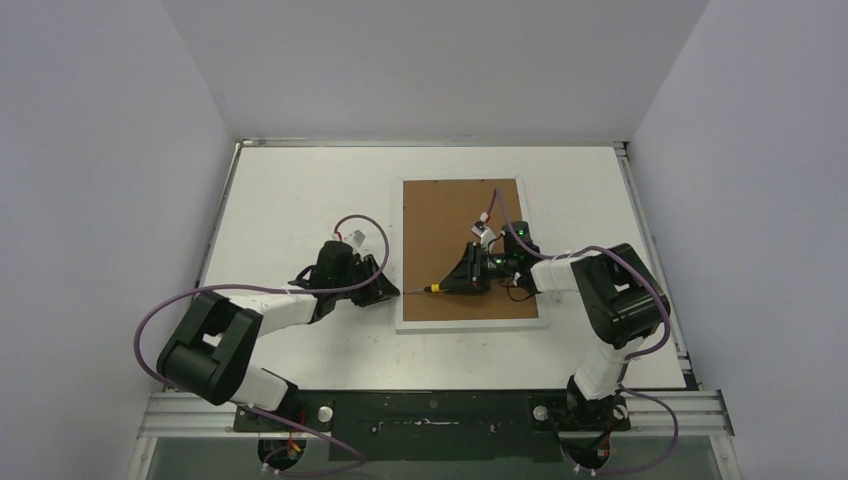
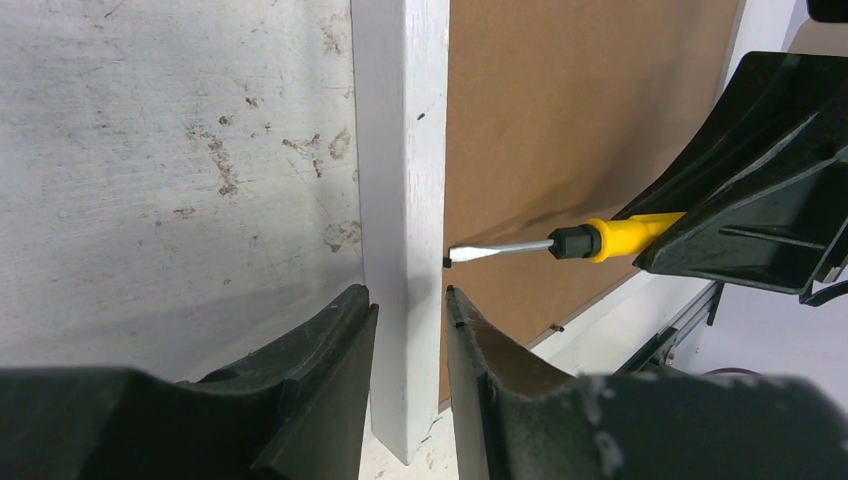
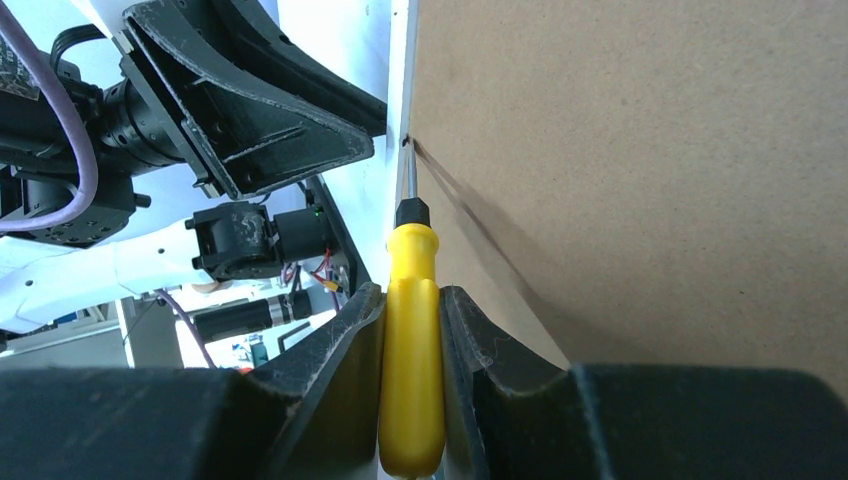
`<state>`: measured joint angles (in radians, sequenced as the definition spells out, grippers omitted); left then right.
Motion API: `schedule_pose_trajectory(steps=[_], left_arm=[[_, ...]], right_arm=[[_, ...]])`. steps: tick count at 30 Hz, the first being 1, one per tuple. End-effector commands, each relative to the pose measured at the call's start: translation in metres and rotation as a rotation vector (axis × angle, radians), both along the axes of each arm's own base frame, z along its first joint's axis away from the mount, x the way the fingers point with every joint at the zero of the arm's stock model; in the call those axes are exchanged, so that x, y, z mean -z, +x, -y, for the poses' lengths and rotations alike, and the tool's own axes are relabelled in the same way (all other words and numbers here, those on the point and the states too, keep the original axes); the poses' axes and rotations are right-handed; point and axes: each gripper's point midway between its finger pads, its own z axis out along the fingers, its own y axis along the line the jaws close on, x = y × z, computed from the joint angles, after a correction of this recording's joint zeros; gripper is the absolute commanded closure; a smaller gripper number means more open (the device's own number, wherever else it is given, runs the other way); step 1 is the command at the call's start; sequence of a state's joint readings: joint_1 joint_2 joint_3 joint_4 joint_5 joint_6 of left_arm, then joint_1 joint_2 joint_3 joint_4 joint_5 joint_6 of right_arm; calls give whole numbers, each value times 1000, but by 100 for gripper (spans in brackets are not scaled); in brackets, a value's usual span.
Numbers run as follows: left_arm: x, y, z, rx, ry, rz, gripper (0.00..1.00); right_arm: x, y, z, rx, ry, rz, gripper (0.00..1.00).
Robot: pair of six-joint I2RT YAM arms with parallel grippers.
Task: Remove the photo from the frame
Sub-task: Release the photo frame item from the photo frame.
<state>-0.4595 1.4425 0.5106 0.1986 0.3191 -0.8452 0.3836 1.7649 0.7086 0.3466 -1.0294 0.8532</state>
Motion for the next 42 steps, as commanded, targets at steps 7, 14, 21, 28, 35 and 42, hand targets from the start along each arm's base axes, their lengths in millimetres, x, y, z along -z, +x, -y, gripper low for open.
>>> schedule_pose_trajectory(steps=[7, 14, 21, 28, 35, 42], left_arm=[[-17, 17, 15, 25, -58, 64, 73], [-15, 17, 16, 30, -59, 59, 79], [-12, 18, 17, 33, -60, 53, 81], [-12, 21, 18, 32, -61, 56, 81], [-13, 22, 20, 34, -70, 56, 81], [-12, 21, 22, 38, -77, 51, 82]], right_arm=[[2, -3, -11, -34, 23, 24, 95], [2, 0, -10, -17, 24, 19, 95], [2, 3, -3, -2, 19, 13, 95], [2, -1, 7, 8, 17, 7, 95], [0, 1, 9, 23, 24, 14, 95], [3, 3, 1, 18, 29, 4, 95]])
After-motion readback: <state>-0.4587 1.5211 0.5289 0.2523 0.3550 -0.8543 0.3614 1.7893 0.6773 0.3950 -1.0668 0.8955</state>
